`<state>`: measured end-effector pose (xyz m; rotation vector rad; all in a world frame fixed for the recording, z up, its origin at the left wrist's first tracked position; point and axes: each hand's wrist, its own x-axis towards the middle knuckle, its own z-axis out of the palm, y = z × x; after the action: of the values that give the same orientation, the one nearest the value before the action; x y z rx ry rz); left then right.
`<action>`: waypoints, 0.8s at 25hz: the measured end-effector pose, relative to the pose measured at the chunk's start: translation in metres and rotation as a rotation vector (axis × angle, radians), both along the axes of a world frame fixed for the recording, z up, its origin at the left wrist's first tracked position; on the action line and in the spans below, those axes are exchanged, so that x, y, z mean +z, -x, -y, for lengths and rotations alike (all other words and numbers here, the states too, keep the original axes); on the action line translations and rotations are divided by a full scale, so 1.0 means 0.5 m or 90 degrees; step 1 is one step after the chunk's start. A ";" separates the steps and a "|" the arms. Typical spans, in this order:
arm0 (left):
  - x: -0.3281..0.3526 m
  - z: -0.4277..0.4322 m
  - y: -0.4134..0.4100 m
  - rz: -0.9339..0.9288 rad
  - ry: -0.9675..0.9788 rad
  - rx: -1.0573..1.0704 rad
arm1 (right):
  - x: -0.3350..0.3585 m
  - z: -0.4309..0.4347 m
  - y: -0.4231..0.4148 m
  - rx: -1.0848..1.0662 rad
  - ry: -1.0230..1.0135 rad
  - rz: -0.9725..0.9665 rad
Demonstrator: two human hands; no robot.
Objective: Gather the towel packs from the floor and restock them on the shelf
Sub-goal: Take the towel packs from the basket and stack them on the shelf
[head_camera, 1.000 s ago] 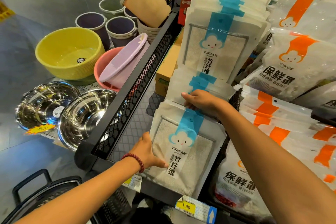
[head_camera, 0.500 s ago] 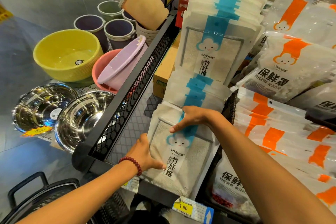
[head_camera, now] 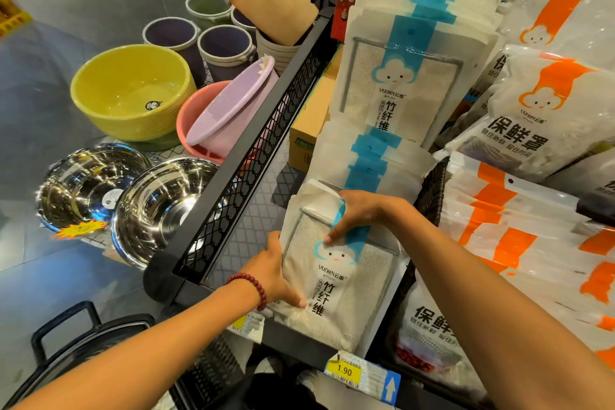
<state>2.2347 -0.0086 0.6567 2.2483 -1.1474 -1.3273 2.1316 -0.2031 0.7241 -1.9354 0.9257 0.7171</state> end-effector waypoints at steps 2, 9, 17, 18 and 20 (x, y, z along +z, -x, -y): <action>0.002 0.005 0.004 0.028 0.003 0.012 | 0.000 -0.007 -0.001 0.009 0.043 -0.002; 0.001 0.007 0.006 0.012 0.064 0.062 | 0.051 -0.043 -0.005 0.134 0.246 0.016; -0.015 0.052 0.008 -0.063 0.227 0.217 | 0.132 -0.071 -0.008 0.172 0.449 0.064; -0.009 0.067 0.008 -0.037 0.240 0.217 | 0.140 -0.074 -0.007 0.174 0.490 0.077; -0.006 0.088 0.010 0.008 0.270 0.214 | 0.147 -0.081 -0.001 0.173 0.569 0.099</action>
<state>2.2299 -0.0525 0.6536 2.0217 -0.8991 -0.8471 2.1322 -0.1628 0.7976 -2.8945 0.9828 0.2864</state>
